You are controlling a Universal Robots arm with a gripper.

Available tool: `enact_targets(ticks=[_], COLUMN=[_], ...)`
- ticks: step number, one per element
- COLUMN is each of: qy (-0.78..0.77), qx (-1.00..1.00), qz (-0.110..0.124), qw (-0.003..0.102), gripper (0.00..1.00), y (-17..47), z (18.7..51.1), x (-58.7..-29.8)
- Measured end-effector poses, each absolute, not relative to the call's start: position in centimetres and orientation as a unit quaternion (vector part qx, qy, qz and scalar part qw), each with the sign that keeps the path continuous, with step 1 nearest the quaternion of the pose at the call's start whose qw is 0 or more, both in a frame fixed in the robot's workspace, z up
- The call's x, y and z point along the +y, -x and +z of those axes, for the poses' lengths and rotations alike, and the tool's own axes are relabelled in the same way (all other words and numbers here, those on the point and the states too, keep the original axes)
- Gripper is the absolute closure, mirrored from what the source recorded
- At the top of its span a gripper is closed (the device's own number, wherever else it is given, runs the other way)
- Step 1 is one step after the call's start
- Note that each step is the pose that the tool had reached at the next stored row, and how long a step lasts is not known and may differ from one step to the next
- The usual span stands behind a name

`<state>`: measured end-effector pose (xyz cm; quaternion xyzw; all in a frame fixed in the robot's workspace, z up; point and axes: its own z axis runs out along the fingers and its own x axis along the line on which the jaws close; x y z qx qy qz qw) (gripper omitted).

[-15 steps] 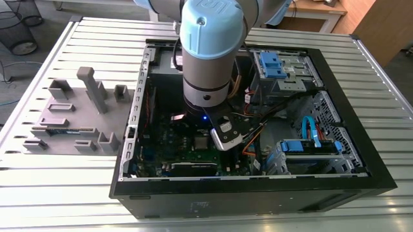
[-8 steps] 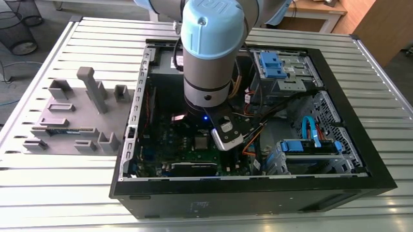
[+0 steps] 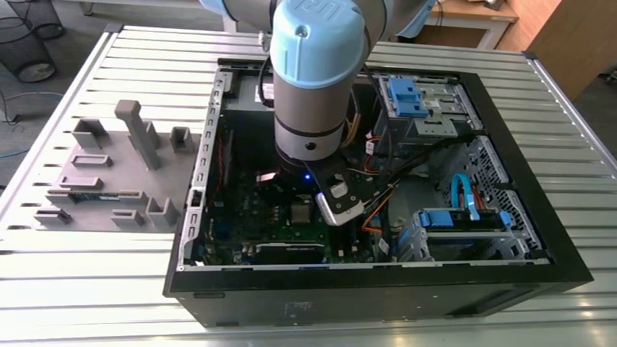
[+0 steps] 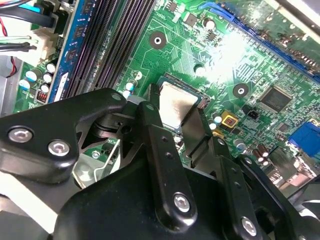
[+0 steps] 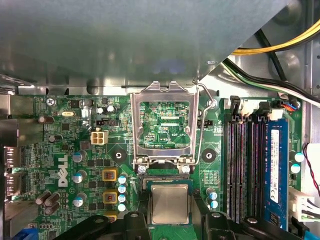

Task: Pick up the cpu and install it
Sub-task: 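Place the cpu into insertion slot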

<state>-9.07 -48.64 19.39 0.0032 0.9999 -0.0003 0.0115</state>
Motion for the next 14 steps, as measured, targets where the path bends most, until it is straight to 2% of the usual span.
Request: enact_targets(ticks=[14], qy=[0.009], qx=[1.000], qz=[-0.001], qw=[0.012], gripper=[0.55], y=[9.09], z=[19.17], x=[-48.64])
